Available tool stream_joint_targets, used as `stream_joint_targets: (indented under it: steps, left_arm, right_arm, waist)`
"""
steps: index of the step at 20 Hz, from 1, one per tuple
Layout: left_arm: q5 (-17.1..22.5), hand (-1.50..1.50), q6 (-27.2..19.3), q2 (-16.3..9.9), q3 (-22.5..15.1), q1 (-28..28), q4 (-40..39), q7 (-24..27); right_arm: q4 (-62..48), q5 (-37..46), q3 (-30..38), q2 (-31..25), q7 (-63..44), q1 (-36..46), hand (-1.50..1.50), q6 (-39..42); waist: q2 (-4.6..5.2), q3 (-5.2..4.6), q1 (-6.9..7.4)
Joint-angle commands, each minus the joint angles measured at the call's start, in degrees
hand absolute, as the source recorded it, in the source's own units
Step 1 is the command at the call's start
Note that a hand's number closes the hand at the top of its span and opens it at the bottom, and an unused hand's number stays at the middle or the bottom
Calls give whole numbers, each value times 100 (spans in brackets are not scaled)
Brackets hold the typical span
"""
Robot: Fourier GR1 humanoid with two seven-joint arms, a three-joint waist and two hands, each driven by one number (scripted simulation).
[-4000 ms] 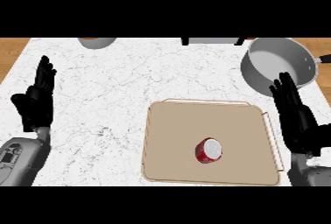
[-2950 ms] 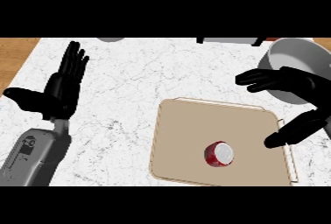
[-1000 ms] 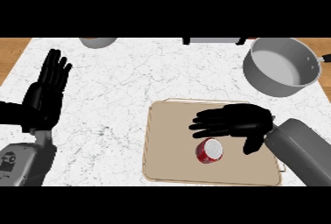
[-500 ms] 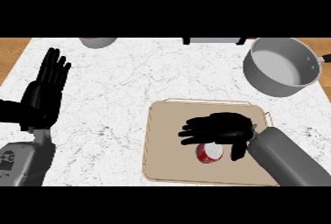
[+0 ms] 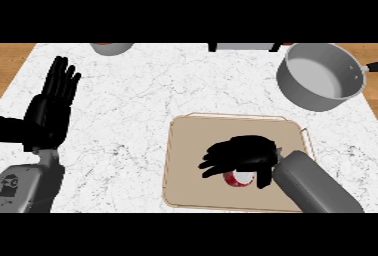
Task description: Pick the can from the tray and place it in the pot
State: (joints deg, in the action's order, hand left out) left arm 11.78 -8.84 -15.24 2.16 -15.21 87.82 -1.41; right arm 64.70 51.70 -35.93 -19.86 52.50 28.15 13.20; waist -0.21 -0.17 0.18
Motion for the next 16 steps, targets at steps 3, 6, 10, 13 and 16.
stream_joint_targets:
  steps: [3, 6, 10, 13, 16]
  left_arm:
    - [14, 0, 61, -1, 150, -37, -134, 8]
    - [-157, 0, -32, 59, 58, -72, -25, -38]
    - [-3, 0, 185, -127, 268, -95, 87, -216]
    - [-123, 0, 40, 71, 89, -58, 270, -331]
    - [-28, 0, 201, 97, 230, -23, -197, 24]
  right_arm:
    - [358, 190, -311, 77, 682, -348, 150, -238]
    - [475, 391, -452, 385, 446, -451, 150, -360]
    - [275, 610, -396, 486, 564, -529, 150, -673]
    - [316, 542, -156, 355, 728, -768, 150, -933]
    - [1024, 596, 147, 473, -245, -946, 150, -887]
  waist:
    - [19, 17, -25]
    - [20, 18, -21]
    - [21, 18, -8]
    - [19, 19, -12]
    - [12, 15, -83]
